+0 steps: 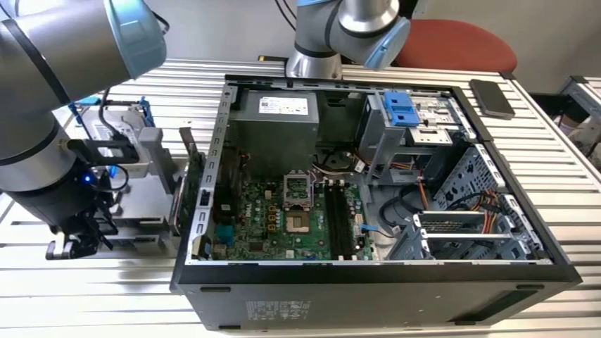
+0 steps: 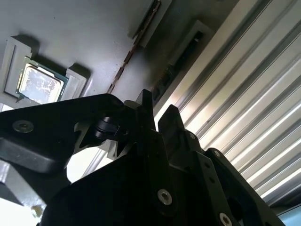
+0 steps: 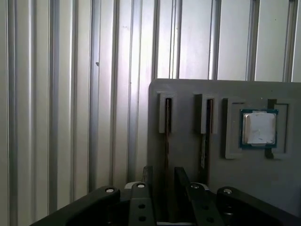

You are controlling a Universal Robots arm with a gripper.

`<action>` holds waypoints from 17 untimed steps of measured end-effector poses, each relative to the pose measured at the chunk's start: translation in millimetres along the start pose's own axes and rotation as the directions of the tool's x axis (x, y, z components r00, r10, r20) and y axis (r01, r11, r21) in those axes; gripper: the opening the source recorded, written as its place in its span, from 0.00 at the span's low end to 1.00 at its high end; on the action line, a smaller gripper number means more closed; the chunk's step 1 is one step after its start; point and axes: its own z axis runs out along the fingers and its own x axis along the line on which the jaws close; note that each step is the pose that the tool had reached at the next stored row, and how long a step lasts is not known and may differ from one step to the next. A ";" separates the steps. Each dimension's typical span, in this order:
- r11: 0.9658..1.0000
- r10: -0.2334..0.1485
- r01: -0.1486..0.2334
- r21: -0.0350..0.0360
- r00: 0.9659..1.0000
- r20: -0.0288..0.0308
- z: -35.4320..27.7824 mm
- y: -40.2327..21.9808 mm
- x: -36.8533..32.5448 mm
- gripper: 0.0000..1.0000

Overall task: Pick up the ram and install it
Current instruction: 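Pick up the ram and move it above insertion slot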

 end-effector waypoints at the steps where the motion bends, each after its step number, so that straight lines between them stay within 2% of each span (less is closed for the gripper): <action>1: 1.000 0.000 0.000 0.000 1.000 0.000 1.1 0.0 0.0 1.00; 17: 1.000 0.000 0.000 0.000 1.000 0.000 10.6 -0.1 -1.1 1.00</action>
